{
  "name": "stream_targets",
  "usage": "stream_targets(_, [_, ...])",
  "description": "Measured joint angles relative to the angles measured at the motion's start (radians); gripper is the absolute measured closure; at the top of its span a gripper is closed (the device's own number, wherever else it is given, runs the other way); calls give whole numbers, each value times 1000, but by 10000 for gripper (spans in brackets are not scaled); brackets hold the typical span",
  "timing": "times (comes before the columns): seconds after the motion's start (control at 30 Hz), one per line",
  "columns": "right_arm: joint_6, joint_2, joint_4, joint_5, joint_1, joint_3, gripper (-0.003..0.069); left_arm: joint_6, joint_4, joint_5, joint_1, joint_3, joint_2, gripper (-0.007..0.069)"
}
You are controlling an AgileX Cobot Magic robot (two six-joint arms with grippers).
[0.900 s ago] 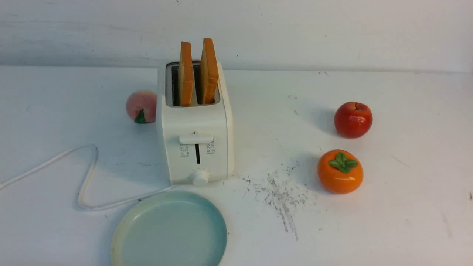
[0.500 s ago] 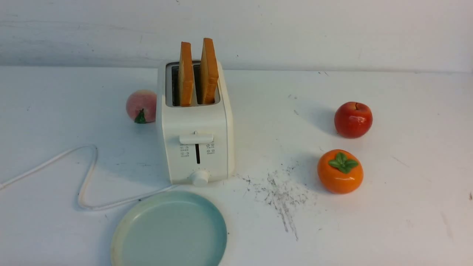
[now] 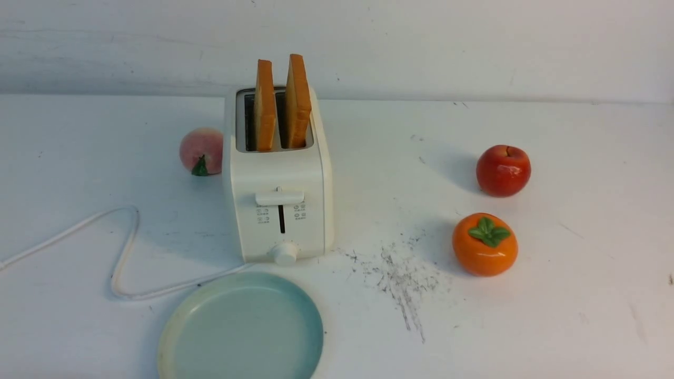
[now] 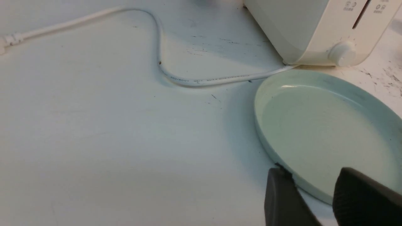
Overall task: Take toasted bread from bread machine on white table place on plate.
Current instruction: 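Reach for a toast slice standing in the toaster with the left gripper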
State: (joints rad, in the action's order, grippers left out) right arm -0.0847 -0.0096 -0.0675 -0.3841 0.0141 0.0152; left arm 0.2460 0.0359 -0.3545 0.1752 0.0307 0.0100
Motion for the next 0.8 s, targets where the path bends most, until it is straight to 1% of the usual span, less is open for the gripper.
stream_targets(0.1, [0,0,0,0,0,0,417,11,11,104,0,0,0,386])
stream_targets(0.17, [0,0,1,0,0,0,417,37,44,170,0,0,0,386])
stream_targets(0.2, [0,0,10,0,0,0,417,67,91,232,0,0,0,386])
stream_targets(0.23, [0,0,10,0,0,0,417,73,99,240,0,0,0,386])
stream_targets(0.3, [19,0,-5,4,0,0,417,171,212,346,0,0,0,386])
stream_targets(0.37, [57,0,-70,28,0,3,417,242,285,408,0,0,0,386])
stream_targets(0.4, [85,0,-127,56,0,7,417,273,325,430,0,0,0,386])
stream_targets(0.43, [93,0,-148,67,-1,9,417,280,337,438,0,0,0,386])
stream_targets(0.5, [153,0,-275,147,-5,10,417,302,389,467,0,0,0,386])
stream_targets(0.53, [153,0,-287,155,-5,10,417,303,389,471,0,0,0,386])
stream_targets(0.57, [182,0,-362,205,-7,10,417,308,408,485,0,0,0,386])
stream_targets(0.63, [198,0,-459,262,-8,10,417,314,423,497,0,0,0,386])
stream_targets(0.67, [198,0,-466,266,-8,10,417,314,425,497,0,0,0,386])
stream_targets(0.73, [198,0,-526,310,-8,10,417,314,433,499,0,0,0,386])
stream_targets(0.8, [196,0,-544,335,-8,10,417,314,435,499,0,0,0,386])
